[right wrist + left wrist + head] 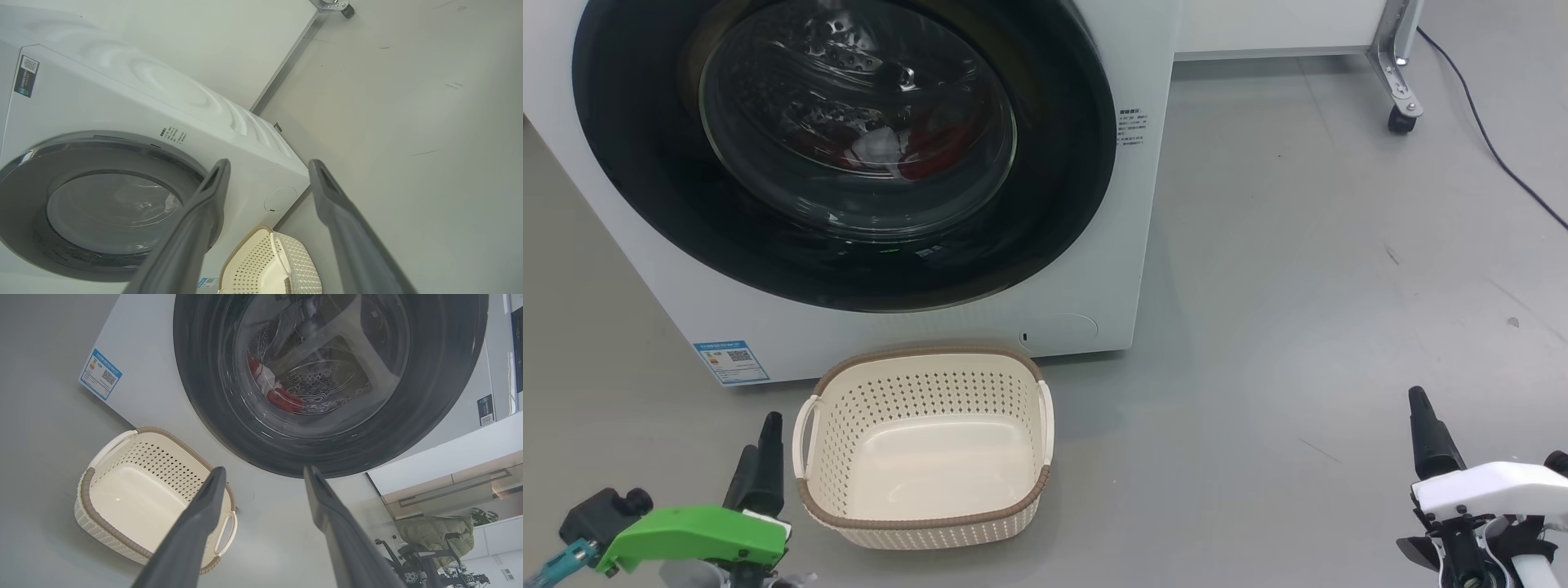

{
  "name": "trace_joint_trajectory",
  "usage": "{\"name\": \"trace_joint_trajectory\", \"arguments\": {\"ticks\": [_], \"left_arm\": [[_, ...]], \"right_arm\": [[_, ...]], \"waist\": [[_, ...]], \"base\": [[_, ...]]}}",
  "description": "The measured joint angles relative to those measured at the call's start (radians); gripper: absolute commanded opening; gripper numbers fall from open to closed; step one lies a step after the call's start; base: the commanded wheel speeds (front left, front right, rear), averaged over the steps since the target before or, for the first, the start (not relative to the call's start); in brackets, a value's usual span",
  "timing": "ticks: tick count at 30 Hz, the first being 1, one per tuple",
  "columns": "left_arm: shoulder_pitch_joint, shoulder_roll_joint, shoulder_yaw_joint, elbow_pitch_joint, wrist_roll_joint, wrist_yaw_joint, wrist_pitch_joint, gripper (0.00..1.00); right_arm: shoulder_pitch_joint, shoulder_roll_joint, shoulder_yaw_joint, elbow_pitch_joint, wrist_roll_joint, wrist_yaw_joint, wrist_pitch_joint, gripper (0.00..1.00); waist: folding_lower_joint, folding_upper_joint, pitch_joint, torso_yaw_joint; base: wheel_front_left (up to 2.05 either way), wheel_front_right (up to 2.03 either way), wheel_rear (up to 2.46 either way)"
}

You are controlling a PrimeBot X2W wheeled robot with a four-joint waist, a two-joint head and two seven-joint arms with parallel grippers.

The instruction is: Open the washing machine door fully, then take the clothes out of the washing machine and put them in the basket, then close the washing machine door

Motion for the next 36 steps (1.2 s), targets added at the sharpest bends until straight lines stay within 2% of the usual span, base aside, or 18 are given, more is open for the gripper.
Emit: {"name": "trace_joint_trajectory", "arguments": {"ticks": [18,31,36], "left_arm": [[-0.027,0.021,-0.083,-0.01,0.308,0.082,-0.061,1.0],[-0.027,0.02,-0.128,-0.014,0.491,0.119,-0.108,1.0],[-0.028,0.019,-0.14,-0.014,0.555,0.13,-0.124,1.0]], "right_arm": [[-0.021,-0.057,0.107,-0.022,-0.357,-0.087,-0.061,1.0],[-0.02,-0.061,0.175,-0.032,-0.55,-0.121,-0.11,1.0],[-0.02,-0.062,0.196,-0.033,-0.615,-0.124,-0.127,1.0]], "waist": [[0.0,0.0,-0.002,0.001],[0.0,0.0,0.0,0.002],[0.0,0.0,0.0,0.002]], "base": [[0.0,0.0,0.0],[0.0,0.0,0.0],[0.0,0.0,0.0]]}}
